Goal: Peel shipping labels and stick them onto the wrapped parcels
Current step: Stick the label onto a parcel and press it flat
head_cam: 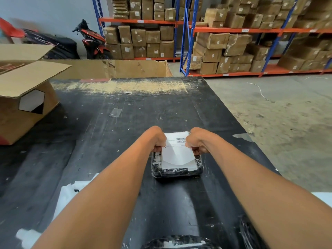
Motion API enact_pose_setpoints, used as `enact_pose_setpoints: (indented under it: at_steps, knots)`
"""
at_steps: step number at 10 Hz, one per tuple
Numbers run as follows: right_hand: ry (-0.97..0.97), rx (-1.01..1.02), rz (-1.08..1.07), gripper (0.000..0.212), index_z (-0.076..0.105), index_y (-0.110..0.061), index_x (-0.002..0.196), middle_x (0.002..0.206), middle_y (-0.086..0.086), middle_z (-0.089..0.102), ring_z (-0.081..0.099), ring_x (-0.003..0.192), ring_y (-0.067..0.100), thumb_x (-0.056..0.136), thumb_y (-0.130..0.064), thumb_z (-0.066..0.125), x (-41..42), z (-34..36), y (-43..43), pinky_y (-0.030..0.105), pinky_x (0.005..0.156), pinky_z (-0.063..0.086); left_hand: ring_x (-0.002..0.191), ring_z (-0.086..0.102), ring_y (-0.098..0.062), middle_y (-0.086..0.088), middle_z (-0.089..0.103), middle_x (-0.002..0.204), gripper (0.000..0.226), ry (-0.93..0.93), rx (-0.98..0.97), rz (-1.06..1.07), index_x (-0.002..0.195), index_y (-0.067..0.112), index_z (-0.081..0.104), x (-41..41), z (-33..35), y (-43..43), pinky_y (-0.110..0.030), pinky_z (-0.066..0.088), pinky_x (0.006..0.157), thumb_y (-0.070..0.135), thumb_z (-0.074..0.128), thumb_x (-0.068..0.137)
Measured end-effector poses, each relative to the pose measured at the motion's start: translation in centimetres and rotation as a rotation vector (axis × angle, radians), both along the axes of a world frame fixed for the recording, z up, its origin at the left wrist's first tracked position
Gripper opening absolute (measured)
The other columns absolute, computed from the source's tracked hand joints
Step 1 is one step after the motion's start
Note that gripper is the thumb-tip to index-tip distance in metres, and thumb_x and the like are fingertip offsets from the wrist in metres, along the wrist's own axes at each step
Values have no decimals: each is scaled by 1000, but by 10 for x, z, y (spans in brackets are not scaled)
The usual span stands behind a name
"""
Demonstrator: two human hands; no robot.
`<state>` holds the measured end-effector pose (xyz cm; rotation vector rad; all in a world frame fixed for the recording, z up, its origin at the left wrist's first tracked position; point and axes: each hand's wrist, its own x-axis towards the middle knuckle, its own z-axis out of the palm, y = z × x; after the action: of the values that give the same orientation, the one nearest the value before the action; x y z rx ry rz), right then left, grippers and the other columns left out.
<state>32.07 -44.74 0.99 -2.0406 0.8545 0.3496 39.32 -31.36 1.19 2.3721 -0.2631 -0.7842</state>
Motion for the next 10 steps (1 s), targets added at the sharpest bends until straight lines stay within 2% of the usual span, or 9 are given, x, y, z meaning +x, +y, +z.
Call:
enact_pose_setpoints:
  at_steps: [1, 2, 3, 4, 6, 7, 8, 9, 10]
  knots:
    - [-24, 22, -16, 12, 54, 2, 100, 87, 17, 59, 59, 74, 25, 92, 11, 53, -9, 8, 3, 34, 69, 56, 69, 57, -19, -14, 61, 92, 7, 140, -110, 125, 91, 0, 56, 4, -8, 3, -24, 50, 77, -6, 55, 94]
    - [-5, -47, 8, 14, 55, 2, 93, 81, 15, 58, 59, 63, 22, 87, 10, 65, -18, 21, 8, 24, 44, 53, 66, 59, -20, -17, 63, 94, 15, 155, -167, 168, 86, 0, 58, 1, -7, 6, -22, 51, 48, -13, 64, 86]
    - [7, -97, -11, 17, 51, 2, 80, 74, 15, 54, 56, 45, 18, 89, 11, 62, -23, 28, 8, 15, 25, 32, 66, 64, -25, -23, 67, 103, 19, 105, -194, 211, 87, -3, 61, -5, -4, 10, -25, 50, 42, -15, 72, 77]
    - [1, -73, -72, 11, 54, 4, 87, 84, 17, 62, 58, 43, 18, 89, 12, 61, -23, 27, 12, 12, 27, 29, 72, 67, -28, -24, 67, 106, 32, 117, -208, 224, 98, -4, 59, -13, -3, 12, -31, 56, 49, -14, 76, 73]
    - [-89, 97, -144, 21, 63, 10, 100, 107, 24, 64, 64, 69, 29, 83, 22, 60, -19, 18, 11, 24, 38, 51, 77, 64, -29, -24, 57, 114, 90, 119, -209, 223, 143, 4, 28, -26, 1, 13, -39, 60, 54, -19, 73, 69]
    - [-114, 69, -164, 26, 64, 10, 105, 100, 22, 67, 63, 71, 27, 80, 18, 67, -23, 16, 9, 28, 59, 53, 92, 64, -35, -24, 56, 118, 85, 105, -304, 248, 143, 6, 31, -26, -4, 19, -42, 59, 65, -24, 67, 72]
    - [-136, 36, -151, 28, 66, 8, 103, 100, 21, 72, 62, 73, 25, 76, 10, 75, -28, 16, 11, 32, 66, 51, 101, 65, -39, -26, 62, 117, 42, 109, -393, 295, 99, 2, 51, -28, -7, 26, -47, 59, 76, -26, 66, 72]
    - [-185, 92, -167, 32, 65, 6, 105, 101, 18, 71, 70, 83, 26, 76, 12, 76, -31, 16, 13, 32, 72, 61, 92, 69, -37, -26, 67, 110, 35, 105, -380, 297, 83, 3, 52, -30, -6, 27, -44, 61, 72, -23, 71, 69]
    - [-194, 76, -166, 34, 66, 8, 103, 100, 18, 72, 72, 92, 28, 72, 10, 80, -38, 16, 12, 43, 85, 60, 83, 69, -33, -24, 64, 113, 42, 135, -333, 258, 105, -9, 59, -33, 1, 28, -32, 59, 53, -22, 73, 68]
